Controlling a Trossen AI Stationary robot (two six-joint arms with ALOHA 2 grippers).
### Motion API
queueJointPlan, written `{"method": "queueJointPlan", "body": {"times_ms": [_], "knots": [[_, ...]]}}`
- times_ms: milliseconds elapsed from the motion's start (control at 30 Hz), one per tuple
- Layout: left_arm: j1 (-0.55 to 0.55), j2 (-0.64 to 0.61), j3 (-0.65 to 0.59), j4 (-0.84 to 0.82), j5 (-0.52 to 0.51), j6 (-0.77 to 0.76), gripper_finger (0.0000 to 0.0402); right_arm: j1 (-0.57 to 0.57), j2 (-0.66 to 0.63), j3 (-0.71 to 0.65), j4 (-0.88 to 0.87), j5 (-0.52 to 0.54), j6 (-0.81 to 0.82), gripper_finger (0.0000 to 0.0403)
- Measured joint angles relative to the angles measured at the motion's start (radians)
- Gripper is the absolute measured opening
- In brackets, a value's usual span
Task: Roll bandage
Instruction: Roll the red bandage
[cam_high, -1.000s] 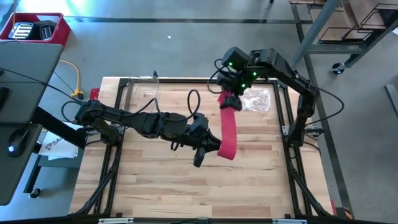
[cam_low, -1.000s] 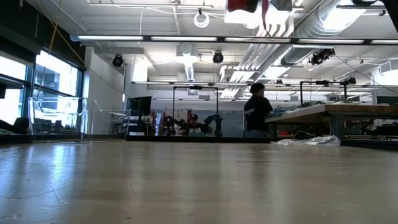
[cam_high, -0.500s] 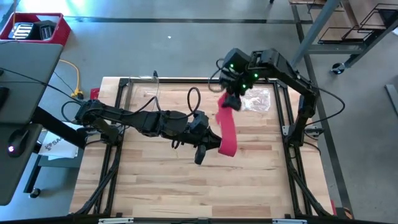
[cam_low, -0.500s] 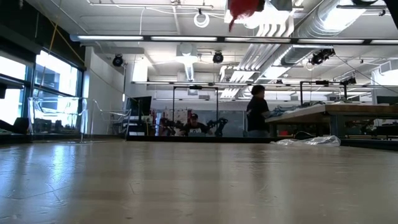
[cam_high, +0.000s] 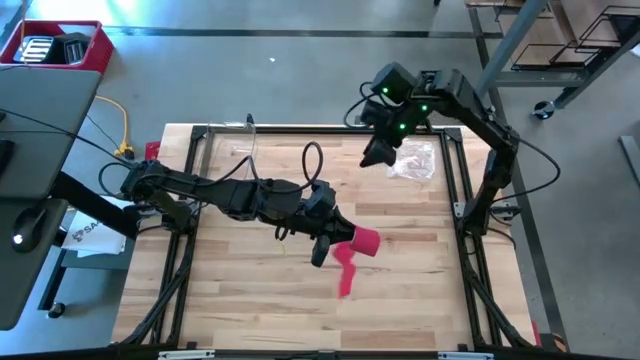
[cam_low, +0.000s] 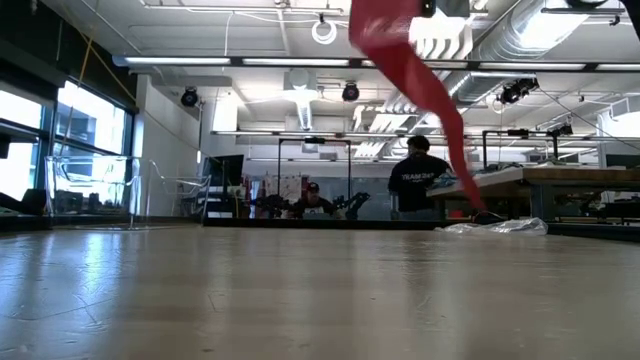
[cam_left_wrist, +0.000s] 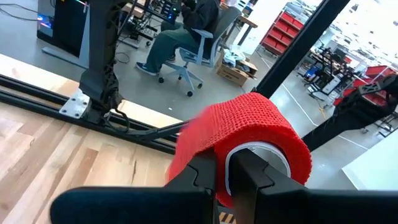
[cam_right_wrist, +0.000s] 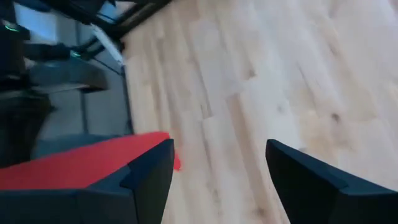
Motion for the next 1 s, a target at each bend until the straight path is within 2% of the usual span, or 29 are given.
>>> {"method": "queueJointPlan", "body": {"times_ms": [67,167,400,567,733,833,1000], "knots": [[0.000,0.000,0.000,0.000,0.001,0.000,0.0014,-0.005,-0.010,0.000,0.000,-0.083,-0.019,0.0248],[0.000,0.000,0.000,0.000,0.001,0.000,0.0014,0.003,-0.025,0.000,0.000,-0.082,-0.053,0.0248],[0.000,-0.012,0.000,-0.010,-0.009,0.006,0.0014,0.116,-0.130,0.000,0.000,0.146,-0.055,0.0248],[0.006,-0.052,0.000,-0.003,-0.050,0.041,0.0014,0.295,-0.206,0.000,0.002,0.209,-0.094,0.0248],[0.021,-0.100,0.000,0.035,-0.055,0.078,0.0014,0.505,-0.252,-0.013,0.009,0.475,0.092,0.0248],[0.028,-0.119,0.000,0.069,-0.057,0.100,0.0014,0.612,-0.304,-0.154,0.063,0.563,0.185,0.0248],[0.036,-0.127,0.000,0.165,-0.058,0.106,0.0014,0.685,-0.430,-0.592,0.315,0.659,0.343,0.0248]]}}
